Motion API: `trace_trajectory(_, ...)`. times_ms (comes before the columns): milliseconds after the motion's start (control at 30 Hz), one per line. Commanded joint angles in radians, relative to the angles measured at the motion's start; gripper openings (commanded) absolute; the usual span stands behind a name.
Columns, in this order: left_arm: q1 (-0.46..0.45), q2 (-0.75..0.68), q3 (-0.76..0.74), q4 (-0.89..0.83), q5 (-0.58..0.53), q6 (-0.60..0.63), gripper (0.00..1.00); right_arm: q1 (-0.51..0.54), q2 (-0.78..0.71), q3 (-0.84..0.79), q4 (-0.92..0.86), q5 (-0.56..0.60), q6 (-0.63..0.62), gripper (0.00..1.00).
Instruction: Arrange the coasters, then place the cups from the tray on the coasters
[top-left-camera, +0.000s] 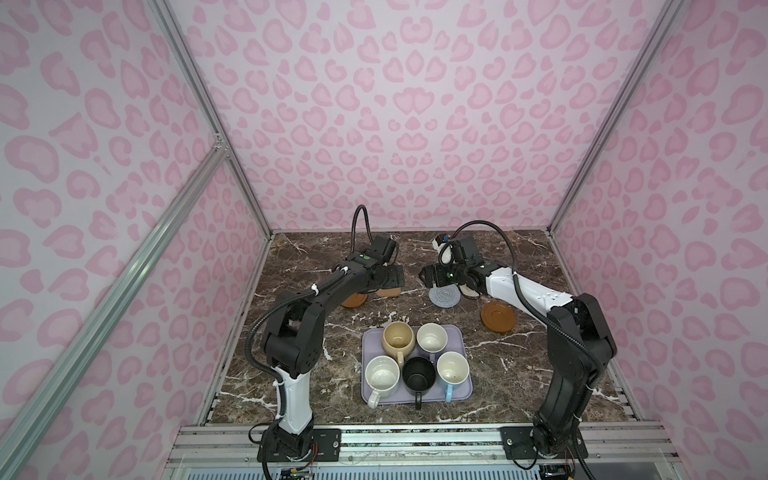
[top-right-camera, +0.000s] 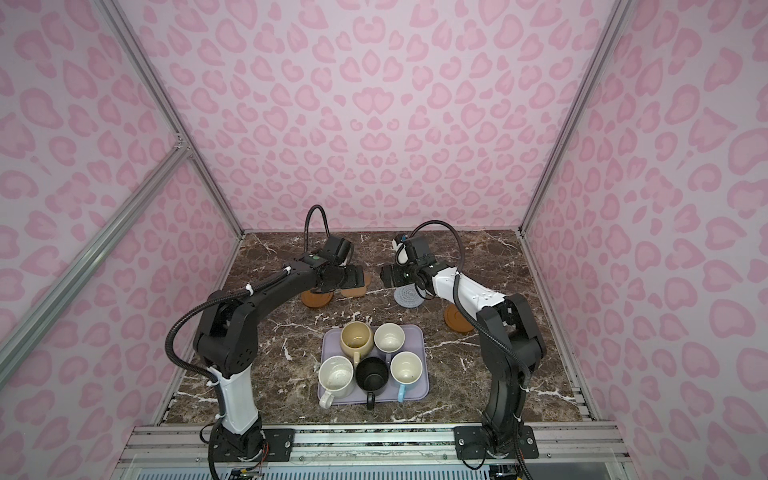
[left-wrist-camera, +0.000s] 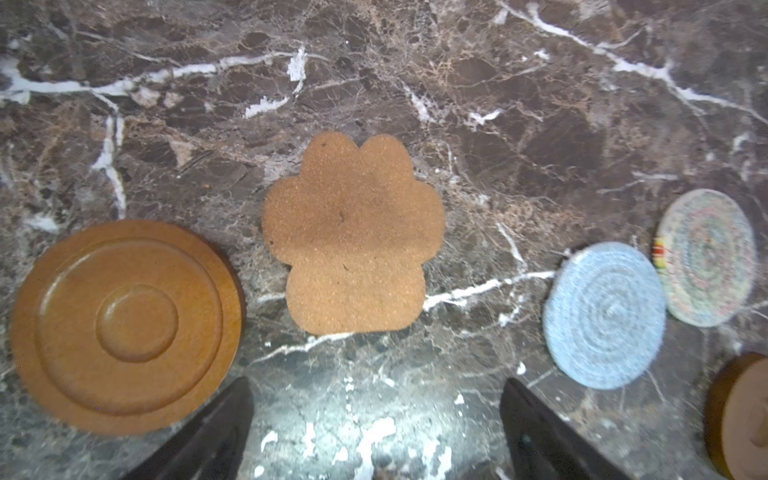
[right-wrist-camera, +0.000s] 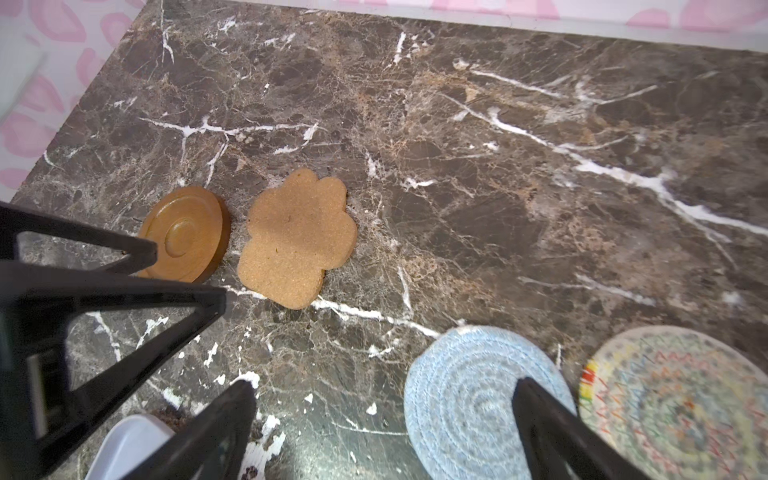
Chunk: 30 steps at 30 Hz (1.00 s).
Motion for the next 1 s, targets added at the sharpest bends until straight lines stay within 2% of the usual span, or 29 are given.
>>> trace_trajectory(0,0.000,-0.114,-0.113,0.199,0.101,-0.024,0.97,0.001,-0.033,-0.040,0.009,0.067,0.025,1.00)
trace_trajectory(133,-0.012,-0.230,-0.261,0.405,0.241,-0.056,0.97,0.001,-0.092,-0.113,0.018,0.101,0.039,1.00)
trace_trajectory(300,-0.102,-0.306,-0.284,0.391,0.119,-0.026,0.97,-0.001,-0.165,-0.216,0.031,0.133,0.057,0.94)
trace_trajectory(500,-0.147,-0.331,-0.334,0.426,0.095,-0.054,0.97,-0.007,-0.200,-0.312,0.068,0.168,0.099,0.89)
trace_trajectory(767,-0.155,-0.271,-0.334,0.432,0.096,-0.034,0.97,-0.021,-0.096,-0.304,0.097,0.164,0.122,0.76)
trace_trajectory(967,-0.154,-0.222,-0.282,0.399,0.079,-0.005,0.97,-0.039,0.014,-0.245,0.097,0.116,0.119,0.59)
